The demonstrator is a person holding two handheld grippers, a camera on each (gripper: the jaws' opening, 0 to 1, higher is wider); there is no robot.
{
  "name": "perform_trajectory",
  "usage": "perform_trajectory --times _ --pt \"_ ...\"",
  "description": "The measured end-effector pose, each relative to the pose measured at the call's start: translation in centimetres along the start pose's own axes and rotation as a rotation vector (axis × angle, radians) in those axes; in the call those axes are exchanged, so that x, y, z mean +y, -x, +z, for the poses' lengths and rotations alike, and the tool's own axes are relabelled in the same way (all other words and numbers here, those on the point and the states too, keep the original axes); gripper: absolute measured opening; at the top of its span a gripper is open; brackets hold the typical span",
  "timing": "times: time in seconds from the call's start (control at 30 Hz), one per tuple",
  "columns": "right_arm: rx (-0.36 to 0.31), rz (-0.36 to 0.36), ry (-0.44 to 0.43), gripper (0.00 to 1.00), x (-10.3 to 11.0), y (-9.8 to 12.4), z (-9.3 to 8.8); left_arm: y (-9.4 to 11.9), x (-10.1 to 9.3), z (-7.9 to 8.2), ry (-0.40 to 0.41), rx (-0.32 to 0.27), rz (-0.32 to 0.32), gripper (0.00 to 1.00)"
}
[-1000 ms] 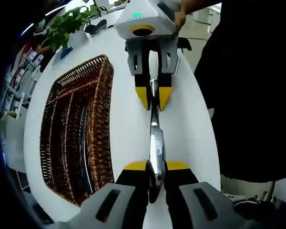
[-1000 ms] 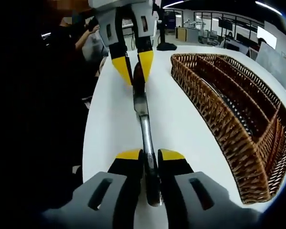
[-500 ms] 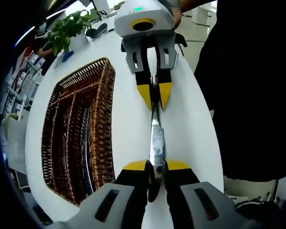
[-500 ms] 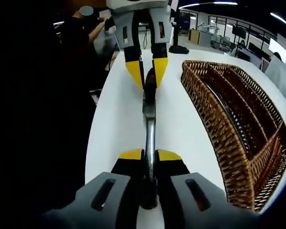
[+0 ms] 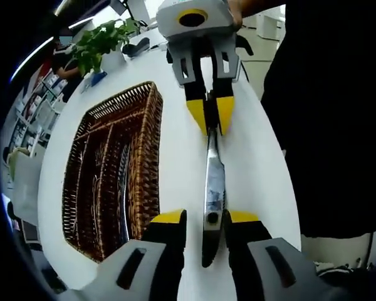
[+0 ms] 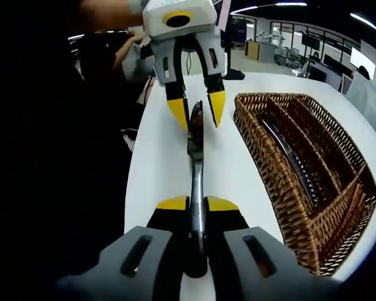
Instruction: Arrange the knives, forks, and spoons in their matching storage slots by inserting each utensil handle-first until every utensil is classified and aligned in the correct compartment
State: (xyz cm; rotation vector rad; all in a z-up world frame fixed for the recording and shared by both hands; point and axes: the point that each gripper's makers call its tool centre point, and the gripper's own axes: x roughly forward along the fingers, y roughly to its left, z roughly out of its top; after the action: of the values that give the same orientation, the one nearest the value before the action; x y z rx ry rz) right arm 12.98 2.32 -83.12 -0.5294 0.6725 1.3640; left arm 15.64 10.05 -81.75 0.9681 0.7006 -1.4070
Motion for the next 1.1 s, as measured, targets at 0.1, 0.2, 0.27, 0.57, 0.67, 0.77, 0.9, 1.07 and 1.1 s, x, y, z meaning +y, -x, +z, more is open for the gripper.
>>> perform_trajectory --times 0.1,0.2,0.27,0.57,0.67,0.77,0.9,1.07,1.1 --pt "-0.002 -0.006 -0.007 0.05 0.0 0.0 0.0 0.3 0.3 -0.1 0.003 -0.007 0.015 0.29" --pt "-0.012 -0.014 -0.029 0.05 -0.2 0.4 0.3 1.1 1.2 0.7 0.052 -0.074 0.064 0.39" --pt "-0.015 -0.019 -0.045 0.05 -0.2 0.9 0.5 2.1 1.9 1.6 0.133 -0.151 0.089 0.49" --pt "-0.021 -0.072 -0.043 0.05 -1.1 3.8 2.7 8.1 5.8 2.5 0.502 -0.487 0.312 0.99" --pt "-0.019 -0.082 -0.016 0.06 -1.4 4.9 3.8 10.4 6.2 1.2 0.618 -0.509 0.374 1.0" --pt "-0.02 -0.084 0.007 0.06 -1.5 6.0 4.8 12.7 6.5 0.7 0.631 -0.55 0.454 1.0" --pt "-0.014 -0.09 0.061 0.06 -1.7 7.3 6.2 14.6 5.8 0.3 0.649 -0.55 0.481 1.0" --pt "-0.002 -0.084 0.096 0.06 -2.1 8.2 7.4 15.4 4.7 -2.0 0.739 -0.481 0.505 1.0" --pt "0.0 -0.084 0.102 0.06 -2.2 8.3 7.5 16.1 4.8 -2.4 0.724 -0.486 0.548 1.0"
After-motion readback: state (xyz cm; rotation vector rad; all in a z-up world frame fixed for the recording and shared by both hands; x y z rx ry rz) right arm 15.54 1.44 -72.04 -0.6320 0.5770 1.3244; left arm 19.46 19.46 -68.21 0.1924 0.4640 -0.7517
